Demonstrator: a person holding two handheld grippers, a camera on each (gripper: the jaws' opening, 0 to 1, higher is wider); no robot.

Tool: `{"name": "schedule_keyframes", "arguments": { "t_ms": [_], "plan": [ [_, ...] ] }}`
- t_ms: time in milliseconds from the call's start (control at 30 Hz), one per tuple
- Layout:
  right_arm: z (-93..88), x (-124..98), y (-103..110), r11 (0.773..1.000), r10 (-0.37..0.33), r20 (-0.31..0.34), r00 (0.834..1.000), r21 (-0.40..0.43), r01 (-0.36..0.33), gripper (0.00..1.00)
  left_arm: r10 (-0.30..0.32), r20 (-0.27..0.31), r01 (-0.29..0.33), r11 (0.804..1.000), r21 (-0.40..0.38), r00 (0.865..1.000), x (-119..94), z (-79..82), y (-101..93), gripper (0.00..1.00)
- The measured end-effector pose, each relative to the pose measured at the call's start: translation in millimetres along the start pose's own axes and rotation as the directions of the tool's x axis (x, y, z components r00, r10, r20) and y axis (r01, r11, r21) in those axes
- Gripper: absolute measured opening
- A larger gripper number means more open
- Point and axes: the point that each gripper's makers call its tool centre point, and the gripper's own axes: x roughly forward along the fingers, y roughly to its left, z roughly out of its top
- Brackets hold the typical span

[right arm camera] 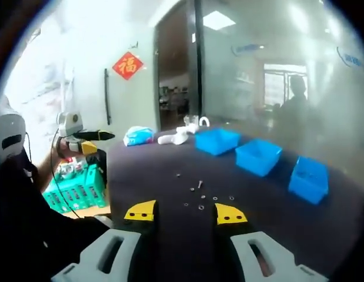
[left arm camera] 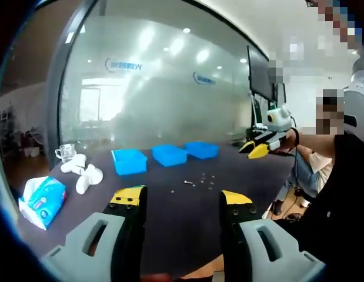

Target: Sort the screws, nuts, and washers into the corresponding bins

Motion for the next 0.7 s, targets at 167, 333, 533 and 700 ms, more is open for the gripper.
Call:
{"name": "schedule_keyframes", "arguments": {
  "t_ms": [167,333,533,700],
  "plan": [
    [6.2,29,7,0.999,0.051,-0.064,0.997,-0.001,-0.051,0.31,-0.002,0.003,0.002,1.000,-0.024,1.000,1,-3.9,4.4,0.49],
    [7.9,54,14,0.997,0.070,-0.137,0.988,-0.025,-0.074,0.29,-0.005,0.003,0.005,1.000,-0.018,1.000,0,-4.2,4.8,0.49],
    [10.0,83,17,0.992,0.071,-0.193,0.979,-0.088,-0.089,0.26,0.003,-0.014,-0.003,1.000,-0.002,1.000,0,-9.3,5.9,0.49],
    [4.3,109,7,0.990,0.075,-0.264,0.962,-0.097,-0.104,0.25,0.007,-0.013,-0.007,1.000,-0.009,1.000,-2,-10.1,5.5,0.49]
  ]
}}
